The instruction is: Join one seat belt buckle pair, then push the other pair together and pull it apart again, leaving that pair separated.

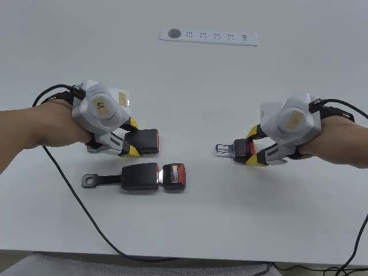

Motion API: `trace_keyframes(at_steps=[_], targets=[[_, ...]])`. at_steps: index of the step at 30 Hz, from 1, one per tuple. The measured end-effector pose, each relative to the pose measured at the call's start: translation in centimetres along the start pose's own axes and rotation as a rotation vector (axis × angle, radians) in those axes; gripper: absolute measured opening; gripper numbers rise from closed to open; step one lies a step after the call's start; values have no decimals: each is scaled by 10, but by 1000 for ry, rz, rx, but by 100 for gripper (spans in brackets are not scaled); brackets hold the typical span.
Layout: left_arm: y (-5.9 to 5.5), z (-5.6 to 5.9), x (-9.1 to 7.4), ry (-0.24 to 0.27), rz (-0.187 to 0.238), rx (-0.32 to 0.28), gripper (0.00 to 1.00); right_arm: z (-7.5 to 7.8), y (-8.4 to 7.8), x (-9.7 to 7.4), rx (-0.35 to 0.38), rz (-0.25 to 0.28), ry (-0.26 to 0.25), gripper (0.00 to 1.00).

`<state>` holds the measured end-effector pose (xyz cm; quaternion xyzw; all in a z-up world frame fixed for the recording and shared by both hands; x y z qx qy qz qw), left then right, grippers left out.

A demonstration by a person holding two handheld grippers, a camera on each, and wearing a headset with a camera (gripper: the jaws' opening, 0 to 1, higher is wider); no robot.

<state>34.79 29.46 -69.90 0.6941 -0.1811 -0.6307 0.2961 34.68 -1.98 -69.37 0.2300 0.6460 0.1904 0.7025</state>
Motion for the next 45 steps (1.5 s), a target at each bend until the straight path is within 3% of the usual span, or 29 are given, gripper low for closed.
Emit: trace_keyframes(at_steps=[10,20,29,31,39,45], targets=[[5,4,-1,-16,9,13,34,-1,4,4,-9,7,17,31],[9,6,0,-26,-25,49,34,0,9,10,-18,10,26,31],[4,1,2,-31,-22,51,34,-3,35,28,-27,47,29,31],[9,5,0,-33,-22,53,34,-2,42,34,-28,59,28,31],[8,2,2,-42,-34,59,33,0,71,52,-43,101,30,31],[9,3,1,-42,-36,62,33,-1,89,64,-84,80,21,31]])
Point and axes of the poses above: the centre of the closed fingertips' face, and the gripper's own axes: x roughly forward along the fingers, z roughly to its right, y roughly out of its top, the point moved 9 cm from there along -x, roughly backward along the fingers, and after that the axes turned 9 degrees about z, right-handed, at the moved point
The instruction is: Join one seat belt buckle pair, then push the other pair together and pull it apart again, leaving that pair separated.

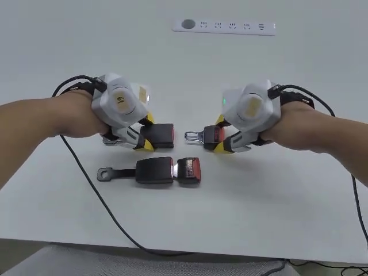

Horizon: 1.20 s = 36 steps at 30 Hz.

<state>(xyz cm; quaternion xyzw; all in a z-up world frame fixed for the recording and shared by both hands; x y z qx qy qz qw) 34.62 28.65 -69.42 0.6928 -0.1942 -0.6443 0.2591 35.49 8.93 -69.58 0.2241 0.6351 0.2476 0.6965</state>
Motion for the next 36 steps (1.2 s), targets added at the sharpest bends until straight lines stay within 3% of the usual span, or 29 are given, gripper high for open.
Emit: trace_keyframes(at_steps=[7,16,21,31,36], targets=[[0,0,1,2,-4,-2,33,-3,16,11,-10,13,16,31],[-1,-1,2,2,-13,11,33,-1,22,18,-15,52,29,31],[-2,0,3,9,-2,14,33,4,17,23,2,60,37,30],[1,1,3,2,0,4,32,3,24,22,-9,59,39,28],[-3,-2,5,-1,6,-2,32,1,29,26,-10,76,38,28]])
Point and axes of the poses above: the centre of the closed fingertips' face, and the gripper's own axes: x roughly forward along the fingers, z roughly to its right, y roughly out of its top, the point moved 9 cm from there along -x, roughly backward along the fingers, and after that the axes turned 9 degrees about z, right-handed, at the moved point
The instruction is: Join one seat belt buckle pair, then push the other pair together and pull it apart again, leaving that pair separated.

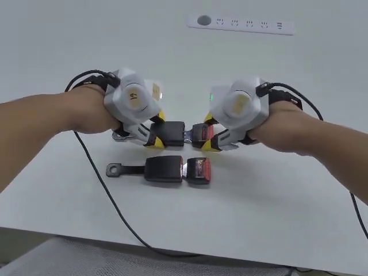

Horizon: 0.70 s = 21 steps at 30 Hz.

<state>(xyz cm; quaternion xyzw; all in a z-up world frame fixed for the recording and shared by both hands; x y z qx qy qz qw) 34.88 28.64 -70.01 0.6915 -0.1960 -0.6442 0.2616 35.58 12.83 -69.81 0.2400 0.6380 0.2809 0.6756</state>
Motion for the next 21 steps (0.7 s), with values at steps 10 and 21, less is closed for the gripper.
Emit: trace_keyframes(at_steps=[10,21], targets=[[2,2,-1,-2,5,-7,32,0,8,6,-24,-19,3,28],[-1,0,-1,-3,7,-9,32,3,5,8,-17,-13,11,28]])
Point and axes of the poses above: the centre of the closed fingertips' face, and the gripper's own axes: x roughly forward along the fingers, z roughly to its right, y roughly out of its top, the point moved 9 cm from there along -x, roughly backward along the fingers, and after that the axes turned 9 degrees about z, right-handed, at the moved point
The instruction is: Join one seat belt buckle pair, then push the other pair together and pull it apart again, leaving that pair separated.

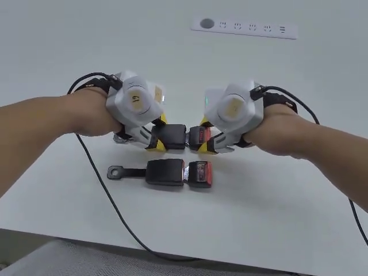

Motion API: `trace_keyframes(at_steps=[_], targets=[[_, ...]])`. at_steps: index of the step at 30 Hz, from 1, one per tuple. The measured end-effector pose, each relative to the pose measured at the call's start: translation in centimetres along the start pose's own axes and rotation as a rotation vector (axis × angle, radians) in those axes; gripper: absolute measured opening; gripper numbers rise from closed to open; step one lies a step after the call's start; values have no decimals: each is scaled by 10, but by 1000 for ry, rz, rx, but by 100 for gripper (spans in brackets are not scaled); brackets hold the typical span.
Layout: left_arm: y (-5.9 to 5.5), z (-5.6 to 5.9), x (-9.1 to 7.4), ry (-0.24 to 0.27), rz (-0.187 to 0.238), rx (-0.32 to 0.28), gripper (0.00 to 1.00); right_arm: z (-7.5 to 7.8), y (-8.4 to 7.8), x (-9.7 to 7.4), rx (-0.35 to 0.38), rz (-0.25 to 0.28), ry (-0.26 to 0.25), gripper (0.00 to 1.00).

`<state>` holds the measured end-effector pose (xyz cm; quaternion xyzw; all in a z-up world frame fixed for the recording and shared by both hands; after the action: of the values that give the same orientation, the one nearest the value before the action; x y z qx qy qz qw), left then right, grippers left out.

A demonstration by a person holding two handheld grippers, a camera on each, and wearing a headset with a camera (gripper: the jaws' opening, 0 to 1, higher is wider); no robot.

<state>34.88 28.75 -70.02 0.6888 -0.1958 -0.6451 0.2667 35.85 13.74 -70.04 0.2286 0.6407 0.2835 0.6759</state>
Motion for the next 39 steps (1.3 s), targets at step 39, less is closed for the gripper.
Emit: trace_keyframes(at_steps=[39], targets=[[2,-1,0,-6,-14,-4,33,-5,-39,-37,58,-35,-47,31]])
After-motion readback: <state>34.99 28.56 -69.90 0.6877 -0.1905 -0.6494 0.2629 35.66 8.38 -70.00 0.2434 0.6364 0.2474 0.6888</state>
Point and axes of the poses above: the centre of the closed fingertips' face, and the gripper's own axes: x roughly forward along the fingers, z roughly to its right, y roughly out of its top, the point moved 9 cm from there along -x, roughly backward along the fingers, and after that the axes turned 9 degrees about z, right-handed, at the moved point
